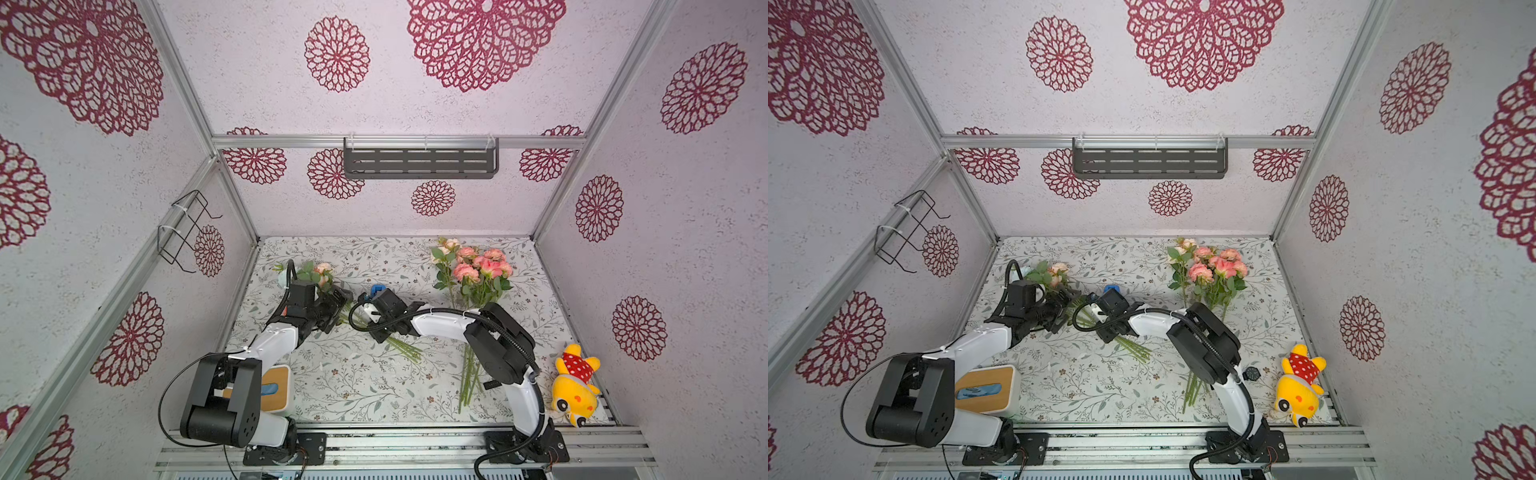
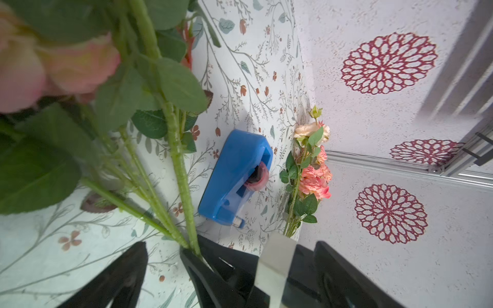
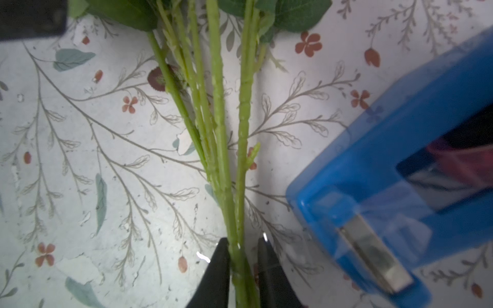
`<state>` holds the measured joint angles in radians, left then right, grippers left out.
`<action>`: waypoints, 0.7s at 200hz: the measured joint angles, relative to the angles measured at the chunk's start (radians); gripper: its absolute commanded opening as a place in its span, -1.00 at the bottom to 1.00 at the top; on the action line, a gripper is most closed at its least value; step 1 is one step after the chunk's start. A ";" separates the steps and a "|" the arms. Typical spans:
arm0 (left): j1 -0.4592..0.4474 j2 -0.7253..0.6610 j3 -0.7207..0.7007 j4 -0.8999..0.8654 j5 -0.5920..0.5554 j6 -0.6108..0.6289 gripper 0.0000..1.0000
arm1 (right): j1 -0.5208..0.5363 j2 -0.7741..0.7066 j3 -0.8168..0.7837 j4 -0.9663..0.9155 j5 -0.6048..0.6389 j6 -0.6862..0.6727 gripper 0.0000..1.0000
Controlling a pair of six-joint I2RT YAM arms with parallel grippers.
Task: Wrap bouquets with tape
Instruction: Pick up the unwrapped bouquet from the center of the board.
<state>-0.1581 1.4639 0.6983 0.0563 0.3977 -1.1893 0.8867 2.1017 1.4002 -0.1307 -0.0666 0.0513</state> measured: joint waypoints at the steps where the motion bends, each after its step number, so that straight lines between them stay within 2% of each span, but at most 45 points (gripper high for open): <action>1: 0.000 0.001 -0.001 0.001 0.000 -0.001 0.99 | 0.000 0.000 0.000 0.000 0.001 0.000 -0.65; 40: 0.000 0.031 -0.017 0.040 0.001 -0.035 0.99 | 0.000 0.000 0.000 -0.001 0.003 -0.032 -1.00; 95: 0.001 0.051 -0.040 0.097 0.000 -0.084 0.98 | -0.014 0.020 0.047 -0.044 -0.043 -0.030 -1.00; 140: -0.007 0.130 -0.039 0.140 -0.015 -0.134 0.97 | -0.034 0.024 0.063 -0.068 -0.105 -0.001 -1.00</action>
<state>-0.1650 1.5944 0.6590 0.1959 0.3824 -1.3235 0.8524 2.1262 1.4628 -0.1982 -0.1711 0.0505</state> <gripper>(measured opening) 0.984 0.071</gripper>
